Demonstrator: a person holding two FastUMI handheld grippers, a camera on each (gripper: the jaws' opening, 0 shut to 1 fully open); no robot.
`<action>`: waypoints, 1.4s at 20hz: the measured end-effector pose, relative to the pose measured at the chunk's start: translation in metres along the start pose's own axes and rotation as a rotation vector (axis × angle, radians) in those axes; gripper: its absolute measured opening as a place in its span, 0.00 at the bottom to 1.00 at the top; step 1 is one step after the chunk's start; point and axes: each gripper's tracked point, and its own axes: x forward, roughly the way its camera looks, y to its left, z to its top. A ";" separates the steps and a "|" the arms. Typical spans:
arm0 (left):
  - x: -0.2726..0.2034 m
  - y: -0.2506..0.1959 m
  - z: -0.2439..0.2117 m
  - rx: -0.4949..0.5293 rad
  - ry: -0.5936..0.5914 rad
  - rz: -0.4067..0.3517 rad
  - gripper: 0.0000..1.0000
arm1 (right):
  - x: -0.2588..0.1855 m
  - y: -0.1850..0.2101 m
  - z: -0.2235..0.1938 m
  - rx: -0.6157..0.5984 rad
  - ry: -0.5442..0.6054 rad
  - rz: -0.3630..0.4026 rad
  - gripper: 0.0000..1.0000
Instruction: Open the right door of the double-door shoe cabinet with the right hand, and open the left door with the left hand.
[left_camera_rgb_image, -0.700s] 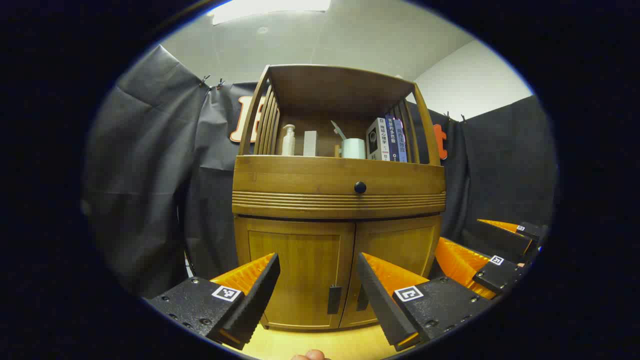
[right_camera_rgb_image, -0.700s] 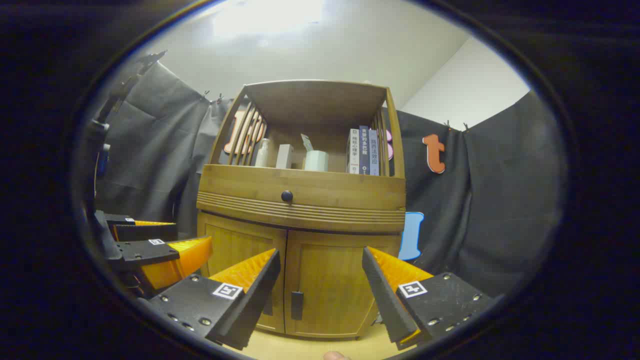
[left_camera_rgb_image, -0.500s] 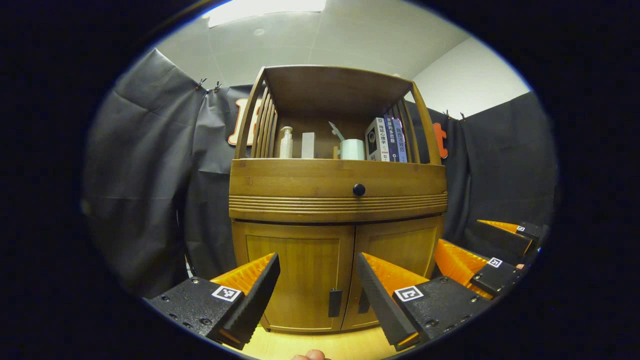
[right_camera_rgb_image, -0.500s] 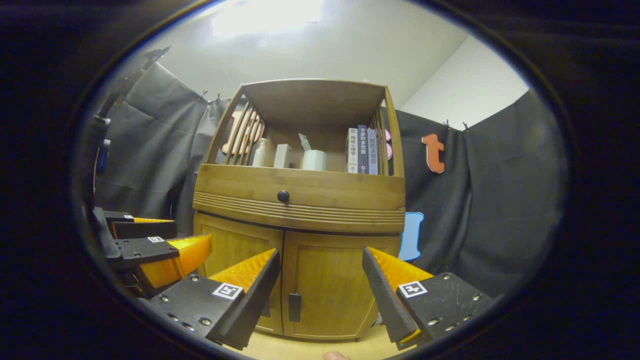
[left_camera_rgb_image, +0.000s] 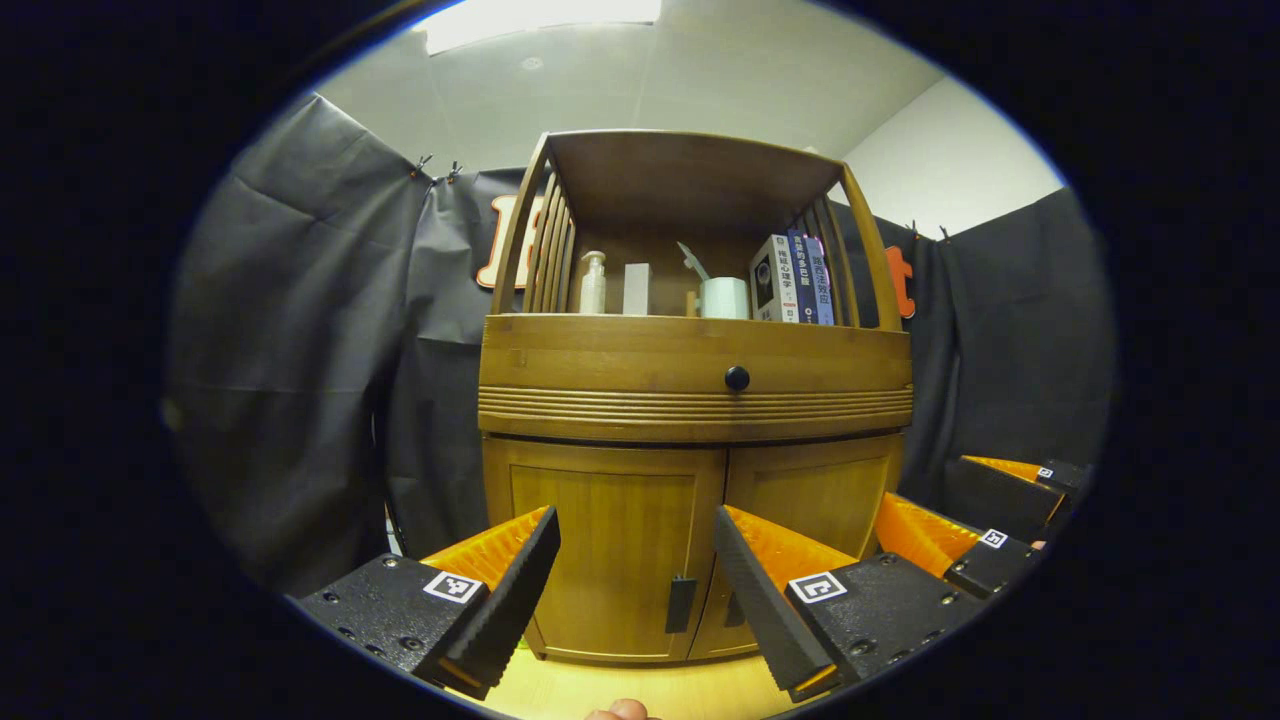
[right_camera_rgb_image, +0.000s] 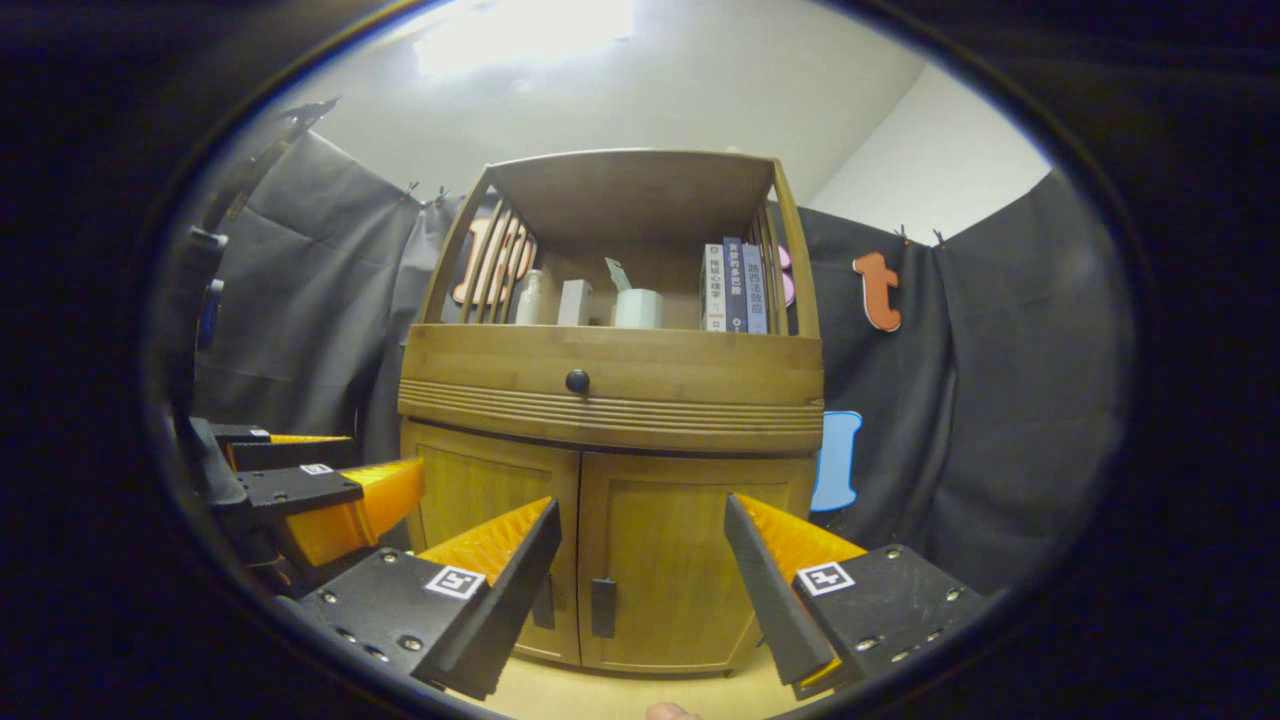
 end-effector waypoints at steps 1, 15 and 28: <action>0.000 0.002 0.001 0.000 0.000 0.008 0.92 | -0.001 0.001 0.001 -0.001 -0.002 0.003 0.98; -0.019 0.059 0.013 0.060 -0.018 0.177 0.92 | 0.064 0.020 -0.127 0.032 0.263 0.053 0.98; -0.055 0.145 0.024 0.109 -0.018 0.435 0.92 | 0.121 0.045 -0.239 0.030 0.495 0.067 0.80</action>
